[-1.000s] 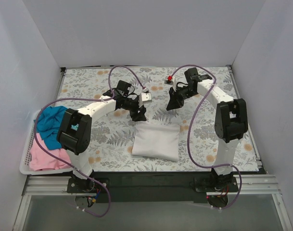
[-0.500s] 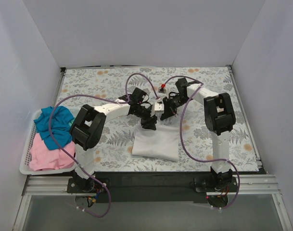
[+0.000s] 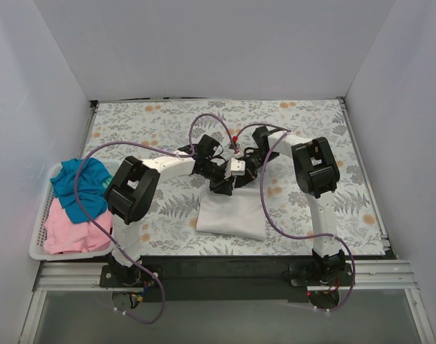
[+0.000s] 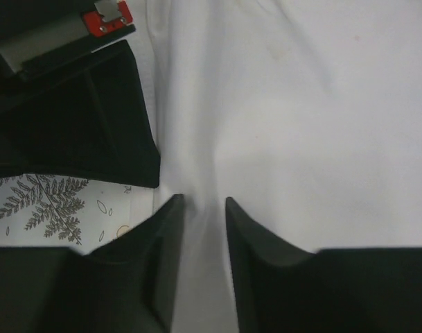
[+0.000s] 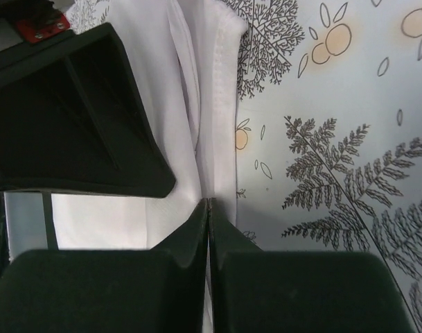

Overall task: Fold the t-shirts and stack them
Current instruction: Fold the tshirt

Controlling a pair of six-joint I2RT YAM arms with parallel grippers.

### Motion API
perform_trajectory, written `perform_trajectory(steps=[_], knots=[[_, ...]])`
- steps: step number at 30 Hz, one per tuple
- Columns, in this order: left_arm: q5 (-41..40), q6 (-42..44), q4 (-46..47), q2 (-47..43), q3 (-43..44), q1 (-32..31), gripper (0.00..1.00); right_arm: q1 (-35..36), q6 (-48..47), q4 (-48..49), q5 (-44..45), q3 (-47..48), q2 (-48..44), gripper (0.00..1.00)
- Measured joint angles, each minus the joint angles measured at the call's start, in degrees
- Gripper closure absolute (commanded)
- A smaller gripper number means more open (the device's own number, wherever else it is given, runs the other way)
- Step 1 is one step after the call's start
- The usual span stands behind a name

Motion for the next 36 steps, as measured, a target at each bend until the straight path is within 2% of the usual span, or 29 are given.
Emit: perform_trajectory(steps=[3,11,16,20,22,23,29,30,33,36], knots=[[-1.0,-0.6,0.4,0.0,-0.2,-0.2,0.57,0.5,-0.3,-0.2,-0.5,0.0,0.8,0.99],[-2.6,-1.0,2.7,0.0,-1.3,-0.3,0.56,0.9,-1.6,-0.2,-0.6,0.1,0.8,0.99],[-4.5,-2.0,6.3,0.0,-2.7,-0.4,0.49,0.9,-2.3,-0.4,-0.7,0.1,0.8,0.99],[-5.7,-2.1,8.4,-0.2,-4.5,-0.4,0.49,1.0,-3.3,-0.7,-0.9,0.1,0.8,0.99],[-5.9,-2.3,9.0,-0.2,-4.6,-0.4,0.53,1.0,-3.7,-0.8,-1.0,0.1,0.8,0.99],[-6.0,-2.3,9.2,-0.3,-4.6,-0.4,0.59,1.1,-3.9,-1.0,-1.0,0.1,0.8,0.99],[-5.3,-2.5,9.9,-0.9,-5.0,-0.4,0.81,1.2,-4.8,-1.6,-1.0,0.1,0.8,0.99],[-5.1,-2.4,9.9,-1.2,-5.2,-0.4,0.89,1.2,-4.9,-1.7,-1.0,0.1,0.8,0.99],[-4.5,-2.0,10.1,-2.5,-5.8,-0.4,0.99,1.2,-4.9,-1.7,-1.1,0.1,0.9,0.99],[-3.9,-1.6,10.5,-3.3,-6.2,-0.4,1.00,1.2,-4.9,-1.7,-1.3,0.1,1.0,0.99]])
